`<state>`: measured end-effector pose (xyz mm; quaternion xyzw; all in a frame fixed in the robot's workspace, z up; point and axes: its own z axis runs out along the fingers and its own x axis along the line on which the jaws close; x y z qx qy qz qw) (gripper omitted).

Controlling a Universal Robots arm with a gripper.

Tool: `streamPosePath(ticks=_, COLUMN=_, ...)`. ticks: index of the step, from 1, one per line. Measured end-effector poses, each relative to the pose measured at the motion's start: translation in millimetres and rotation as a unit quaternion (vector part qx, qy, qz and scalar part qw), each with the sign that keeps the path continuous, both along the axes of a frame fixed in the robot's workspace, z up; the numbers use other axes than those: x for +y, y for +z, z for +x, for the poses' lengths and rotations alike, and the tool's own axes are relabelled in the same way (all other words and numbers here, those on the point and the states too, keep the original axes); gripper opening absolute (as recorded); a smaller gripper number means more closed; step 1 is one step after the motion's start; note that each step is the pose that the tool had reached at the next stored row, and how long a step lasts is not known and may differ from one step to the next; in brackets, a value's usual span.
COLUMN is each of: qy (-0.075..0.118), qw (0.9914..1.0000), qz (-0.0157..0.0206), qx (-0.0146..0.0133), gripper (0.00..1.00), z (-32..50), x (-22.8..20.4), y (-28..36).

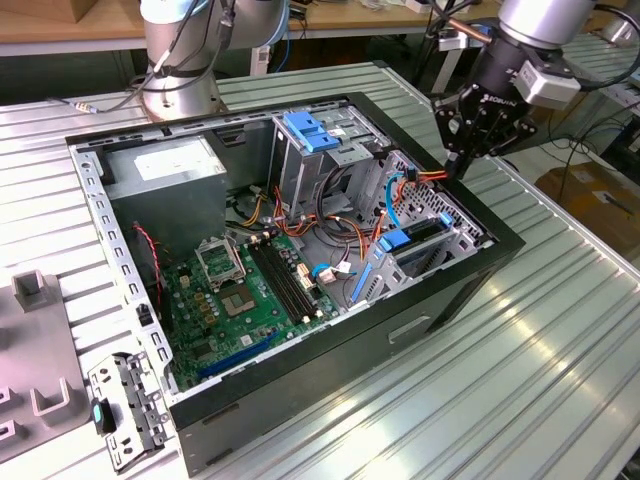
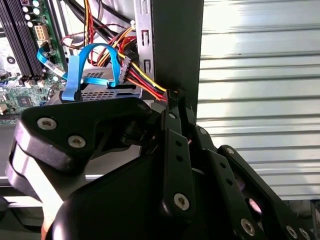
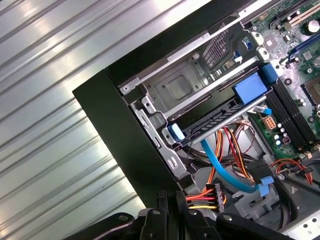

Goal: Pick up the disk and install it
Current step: 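Insert the first disk wire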

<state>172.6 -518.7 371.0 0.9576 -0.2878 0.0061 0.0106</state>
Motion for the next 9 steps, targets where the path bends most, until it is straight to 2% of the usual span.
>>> streamPosePath(ticks=9, qy=0.0, qw=1.0, qz=0.0001, qx=0.0, gripper=0.18, z=-14.4, x=-0.1, y=-0.1)
